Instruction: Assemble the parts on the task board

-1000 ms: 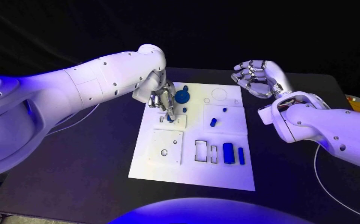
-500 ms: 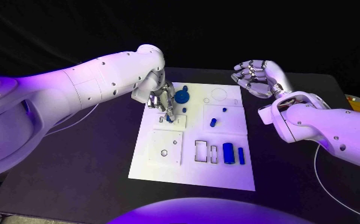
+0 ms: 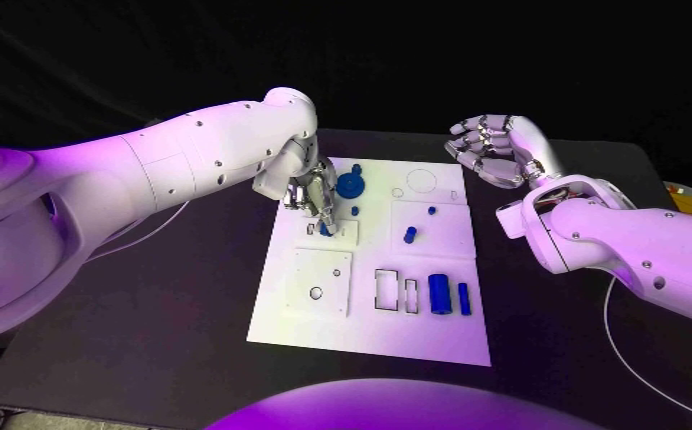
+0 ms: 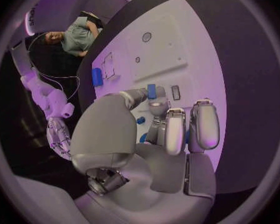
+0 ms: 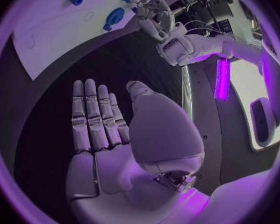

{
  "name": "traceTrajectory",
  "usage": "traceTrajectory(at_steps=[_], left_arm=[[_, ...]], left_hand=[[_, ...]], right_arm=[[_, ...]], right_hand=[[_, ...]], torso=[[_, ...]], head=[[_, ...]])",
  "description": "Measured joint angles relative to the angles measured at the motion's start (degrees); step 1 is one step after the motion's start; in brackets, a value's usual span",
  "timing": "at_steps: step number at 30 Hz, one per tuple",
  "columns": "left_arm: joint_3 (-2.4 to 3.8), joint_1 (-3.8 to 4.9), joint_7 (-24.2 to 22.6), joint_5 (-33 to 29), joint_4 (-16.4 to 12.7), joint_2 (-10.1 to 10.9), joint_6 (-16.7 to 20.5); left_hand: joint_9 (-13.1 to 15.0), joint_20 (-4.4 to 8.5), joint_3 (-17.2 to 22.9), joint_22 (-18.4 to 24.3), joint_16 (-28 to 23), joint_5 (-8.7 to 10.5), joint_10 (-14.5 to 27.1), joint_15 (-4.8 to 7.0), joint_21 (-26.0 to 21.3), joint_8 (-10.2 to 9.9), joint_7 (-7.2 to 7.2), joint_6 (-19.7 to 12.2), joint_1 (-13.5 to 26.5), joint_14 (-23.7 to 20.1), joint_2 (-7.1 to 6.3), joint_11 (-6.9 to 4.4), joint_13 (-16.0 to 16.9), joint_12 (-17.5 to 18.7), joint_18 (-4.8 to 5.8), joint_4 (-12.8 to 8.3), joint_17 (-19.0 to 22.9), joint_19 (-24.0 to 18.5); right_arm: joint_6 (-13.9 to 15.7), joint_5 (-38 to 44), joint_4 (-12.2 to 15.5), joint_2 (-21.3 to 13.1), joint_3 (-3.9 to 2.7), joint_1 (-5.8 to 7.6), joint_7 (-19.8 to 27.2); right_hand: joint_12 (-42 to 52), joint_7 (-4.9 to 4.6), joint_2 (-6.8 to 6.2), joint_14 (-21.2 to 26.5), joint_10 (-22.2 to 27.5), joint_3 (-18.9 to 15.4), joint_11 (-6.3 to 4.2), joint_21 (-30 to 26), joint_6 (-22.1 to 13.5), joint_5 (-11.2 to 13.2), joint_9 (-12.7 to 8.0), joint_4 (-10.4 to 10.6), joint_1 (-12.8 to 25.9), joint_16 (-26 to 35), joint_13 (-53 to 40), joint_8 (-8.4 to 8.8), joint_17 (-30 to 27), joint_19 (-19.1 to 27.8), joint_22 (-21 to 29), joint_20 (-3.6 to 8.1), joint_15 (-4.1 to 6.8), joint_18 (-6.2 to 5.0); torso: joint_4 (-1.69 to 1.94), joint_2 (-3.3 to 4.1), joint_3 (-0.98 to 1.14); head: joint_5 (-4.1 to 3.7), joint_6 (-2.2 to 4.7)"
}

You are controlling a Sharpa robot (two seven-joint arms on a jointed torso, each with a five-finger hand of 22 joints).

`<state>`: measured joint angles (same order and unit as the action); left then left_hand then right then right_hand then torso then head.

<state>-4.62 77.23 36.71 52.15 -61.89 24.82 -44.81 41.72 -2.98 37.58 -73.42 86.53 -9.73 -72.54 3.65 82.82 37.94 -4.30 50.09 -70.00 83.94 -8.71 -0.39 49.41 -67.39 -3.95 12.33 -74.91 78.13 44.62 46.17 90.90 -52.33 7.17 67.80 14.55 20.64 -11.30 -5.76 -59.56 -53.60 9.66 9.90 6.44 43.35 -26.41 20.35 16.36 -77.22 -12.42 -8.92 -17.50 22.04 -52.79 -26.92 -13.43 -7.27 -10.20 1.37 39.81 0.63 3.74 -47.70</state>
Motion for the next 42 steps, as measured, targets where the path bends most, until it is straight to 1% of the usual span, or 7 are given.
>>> traceTrajectory(at_steps=[2, 4, 5, 22, 25, 34, 42], left_arm=[[0.01, -0.02, 0.00, 0.07, -0.06, 0.04, 0.14], [0.02, -0.06, -0.02, 0.14, -0.18, 0.10, 0.38], [0.02, -0.08, -0.03, 0.18, -0.22, 0.12, 0.51], [0.05, -0.25, -0.42, 0.43, -0.61, 0.47, 2.49], [0.05, -0.27, -0.46, 0.51, -0.67, 0.50, 2.68], [0.04, -0.37, -0.66, 0.84, -0.93, 0.66, 3.26], [0.09, -0.53, -0.86, 1.23, -1.87, 1.29, 4.27]], left_hand=[[0.02, 0.00, 0.00, -0.11, 0.00, 0.00, 0.00, 0.00, 0.22, 0.00, 0.00, 0.01, 0.00, 0.00, 0.00, 0.00, 0.00, 0.00, 0.01, 0.00, 0.00, 0.00], [0.16, 0.30, 0.24, -0.34, 0.00, 0.00, -0.26, 0.00, 0.22, 0.01, 0.06, 0.10, 0.39, 0.00, 0.39, -0.09, 0.30, -0.28, 0.01, 0.24, 0.00, 0.30], [0.42, 0.15, 0.36, -0.48, 0.00, 0.00, -0.41, 0.00, 0.22, 0.01, 0.09, 0.15, 0.53, 0.00, 0.53, -0.19, 0.37, -0.29, 0.00, 0.36, 0.00, 0.45], [0.57, 0.10, 0.39, -0.49, 0.00, 0.02, -0.60, 0.00, 0.22, 0.01, 0.44, 1.27, 0.53, 0.00, 0.52, -0.02, 0.42, -0.29, 0.00, 0.39, 0.00, 0.50], [0.82, 0.11, 0.55, -0.49, -0.01, 0.07, -0.61, 0.00, 0.22, 0.00, 0.45, 1.28, 0.77, 0.00, 0.74, -0.01, 0.46, -0.29, 0.00, 0.55, 0.00, 0.50], [0.86, 0.31, 0.55, -0.73, -0.01, -0.01, -0.90, 0.00, 0.44, 0.23, 0.37, 1.36, 0.81, 0.00, 0.70, -0.09, 0.58, -0.51, 0.00, 0.55, 0.00, 0.70], [1.31, 0.31, 0.63, -0.73, -0.01, -0.14, -0.91, 0.00, 0.44, 0.52, 0.56, 1.17, 1.50, 0.00, 0.01, -0.09, 0.57, -0.51, 0.00, 0.63, 0.00, 0.70]], right_arm=[[0.00, 0.00, 0.00, 0.01, 0.00, 0.00, 0.00], [0.00, 0.00, -0.01, 0.01, 0.00, 0.00, 0.00], [0.00, 0.00, -0.01, 0.01, 0.00, 0.00, 0.00], [-0.02, 0.00, -0.06, 0.01, 0.00, 0.00, -0.01], [-0.03, 0.00, -0.08, 0.03, 0.00, 0.00, -0.02], [-0.05, 0.00, -0.12, 0.04, 0.00, 0.00, -0.05], [-0.10, 0.00, -0.18, 0.05, 0.00, -0.02, -0.07]], right_hand=[[0.00, 0.00, 0.00, 0.00, 0.00, 0.00, 0.00, 0.00, 0.00, 0.00, 0.00, 0.00, 0.00, 0.00, 0.00, 0.00, 0.00, 0.00, 0.00, 0.00, 0.00, 0.00], [0.00, 0.00, 0.00, 0.00, 0.00, 0.00, 0.00, 0.00, 0.00, 0.00, 0.00, 0.00, 0.00, 0.00, 0.00, 0.00, 0.00, 0.00, 0.00, 0.00, 0.00, 0.01], [0.00, 0.00, 0.00, 0.00, 0.00, 0.00, 0.00, 0.00, 0.00, 0.00, 0.00, 0.00, 0.00, 0.00, 0.00, 0.00, 0.00, 0.00, 0.00, 0.00, 0.00, 0.00], [0.00, 0.01, 0.00, 0.00, 0.00, 0.00, 0.00, 0.00, 0.01, 0.00, 0.01, 0.00, 0.00, 0.12, 0.09, -0.22, -0.08, 0.00, 0.08, 0.00, 0.00, 0.00], [0.00, 0.01, 0.00, 0.00, 0.00, 0.00, 0.00, 0.00, 0.01, 0.00, 0.01, 0.00, 0.00, 0.22, 0.12, -0.22, -0.07, 0.00, 0.08, 0.00, 0.00, 0.00], [0.00, 0.01, 0.00, 0.00, 0.00, 0.16, 0.00, 0.00, 0.01, 0.00, -0.04, 0.16, 0.00, 0.22, 0.24, -0.22, -0.15, 0.00, 0.21, 0.00, 0.00, 0.00], [0.00, 0.01, 0.00, 0.00, 0.00, 0.16, 0.00, -0.24, 0.01, 0.00, -0.04, 0.16, 0.00, 0.22, 0.31, -0.22, -0.23, 0.00, 0.27, 0.00, 0.00, 0.00]], torso=[[0.00, 0.00, -0.01], [-0.02, 0.00, -0.01], [-0.03, 0.00, -0.01], [-0.05, 0.08, 0.03], [-0.05, 0.08, 0.03], [-0.05, 0.03, 0.01], [-0.07, 0.02, 0.01]], head=[[0.03, 0.02], [0.03, 0.02], [0.04, 0.04], [0.01, 0.15], [0.01, 0.09], [0.01, 0.04], [0.01, 0.13]])
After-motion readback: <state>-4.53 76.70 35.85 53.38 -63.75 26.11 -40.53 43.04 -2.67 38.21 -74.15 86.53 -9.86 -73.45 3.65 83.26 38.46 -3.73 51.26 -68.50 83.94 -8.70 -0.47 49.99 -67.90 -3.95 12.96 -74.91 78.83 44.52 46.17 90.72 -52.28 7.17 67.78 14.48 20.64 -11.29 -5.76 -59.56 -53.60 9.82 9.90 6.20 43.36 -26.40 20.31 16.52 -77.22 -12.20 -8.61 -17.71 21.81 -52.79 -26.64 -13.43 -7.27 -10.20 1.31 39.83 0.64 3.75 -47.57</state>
